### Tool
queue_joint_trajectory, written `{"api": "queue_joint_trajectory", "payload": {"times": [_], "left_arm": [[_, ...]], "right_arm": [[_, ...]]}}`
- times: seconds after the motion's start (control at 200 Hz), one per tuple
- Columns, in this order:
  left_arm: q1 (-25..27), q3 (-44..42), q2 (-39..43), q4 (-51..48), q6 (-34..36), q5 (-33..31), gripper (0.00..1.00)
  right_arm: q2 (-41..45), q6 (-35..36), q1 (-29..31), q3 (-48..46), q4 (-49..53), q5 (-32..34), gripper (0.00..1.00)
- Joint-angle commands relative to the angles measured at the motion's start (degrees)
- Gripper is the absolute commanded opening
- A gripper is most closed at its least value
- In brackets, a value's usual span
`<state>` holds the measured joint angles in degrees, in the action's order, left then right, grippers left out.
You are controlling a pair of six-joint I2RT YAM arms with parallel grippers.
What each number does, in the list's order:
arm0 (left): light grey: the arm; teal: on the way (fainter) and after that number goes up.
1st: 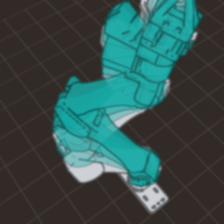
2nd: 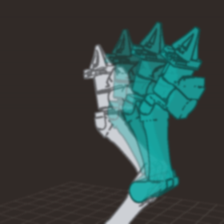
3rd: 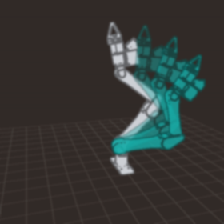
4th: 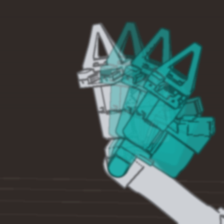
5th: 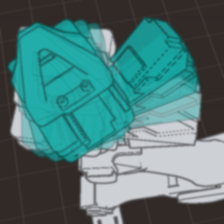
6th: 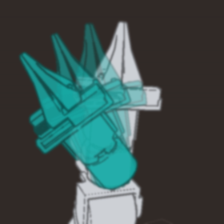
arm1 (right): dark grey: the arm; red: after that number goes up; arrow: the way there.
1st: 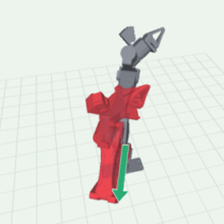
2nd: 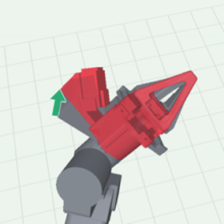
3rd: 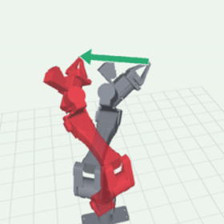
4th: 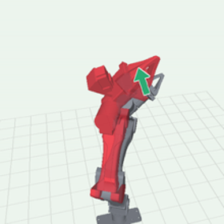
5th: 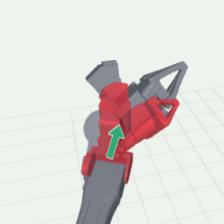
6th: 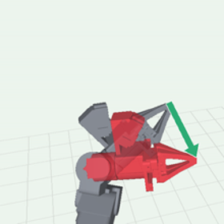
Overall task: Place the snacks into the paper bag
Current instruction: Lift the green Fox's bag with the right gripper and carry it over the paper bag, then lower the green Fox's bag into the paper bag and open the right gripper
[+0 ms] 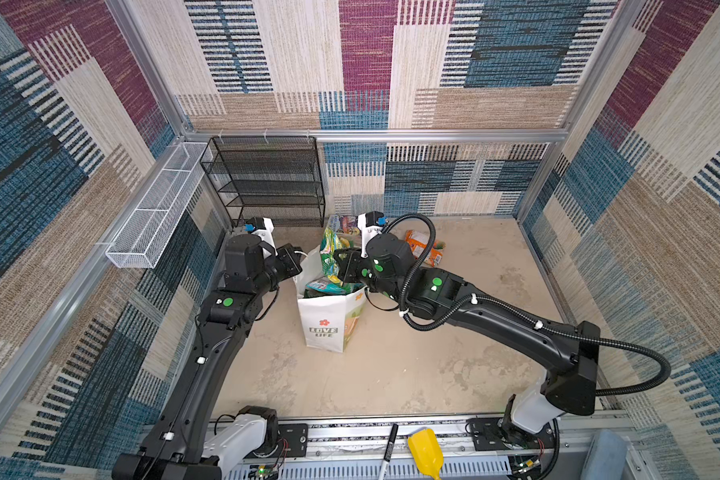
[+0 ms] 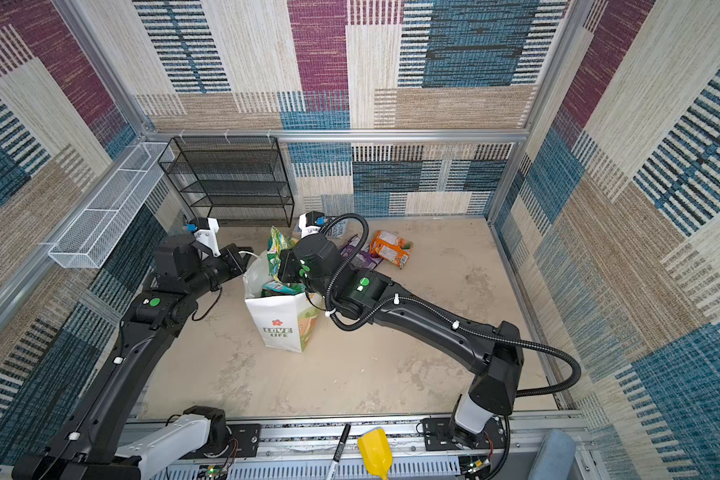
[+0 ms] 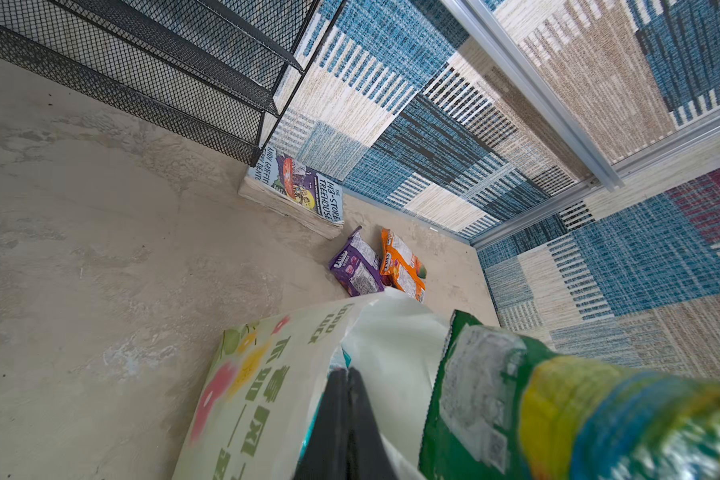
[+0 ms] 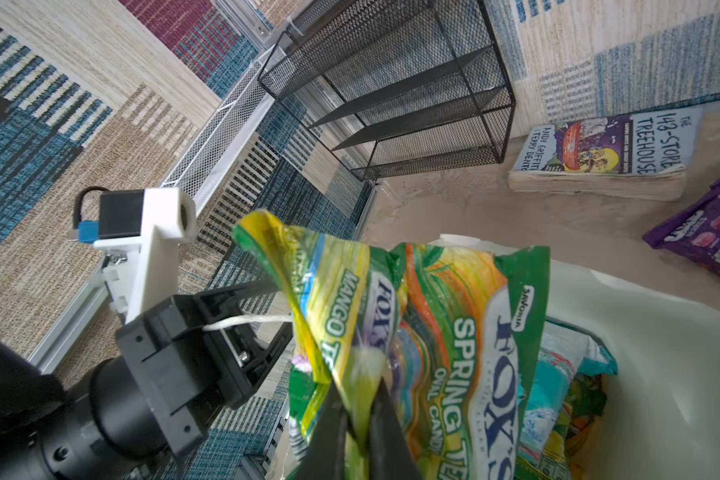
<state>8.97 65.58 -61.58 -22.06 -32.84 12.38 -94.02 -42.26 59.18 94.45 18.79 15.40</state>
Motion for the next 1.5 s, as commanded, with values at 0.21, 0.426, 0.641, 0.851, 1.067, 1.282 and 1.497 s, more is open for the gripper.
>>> {"api": "queue_joint_trajectory", "payload": {"times": [0.21,0.426,0.641,0.851,1.067,1.282,1.497], "left_arm": [[-0.1,-0.02,0.1,3.75,-0.71,0.62,0.0],[-0.1,-0.02,0.06,3.74,-0.66,0.63,0.0],[-0.13,-0.02,-0.03,3.79,-0.71,0.63,0.0],[-0.27,-0.02,-0.11,3.59,-0.62,0.35,0.0],[-0.45,-0.02,-0.21,3.68,-0.74,0.58,0.0],[-0.53,-0.02,-0.25,3.7,-0.91,0.74,0.0],[-0.62,-0.06,-0.2,3.71,-0.99,0.69,0.0]], "right_arm": [[-6.28,-5.74,-0.1,4.99,4.4,2.97,0.0],[-9.25,-11.1,-0.06,7.63,11.33,5.26,0.03],[-13.12,-16.57,0.04,11.33,19.48,4.89,0.05],[-16.99,-17.9,0.85,15.73,24.43,5.14,0.25],[-14.71,-8.65,1.18,13.7,15.77,-0.22,0.6],[-12.58,-4.79,1.15,13.2,13.39,-1.29,0.72],[-12.53,3.92,1.18,19.91,15.31,-3.13,0.82]]}}
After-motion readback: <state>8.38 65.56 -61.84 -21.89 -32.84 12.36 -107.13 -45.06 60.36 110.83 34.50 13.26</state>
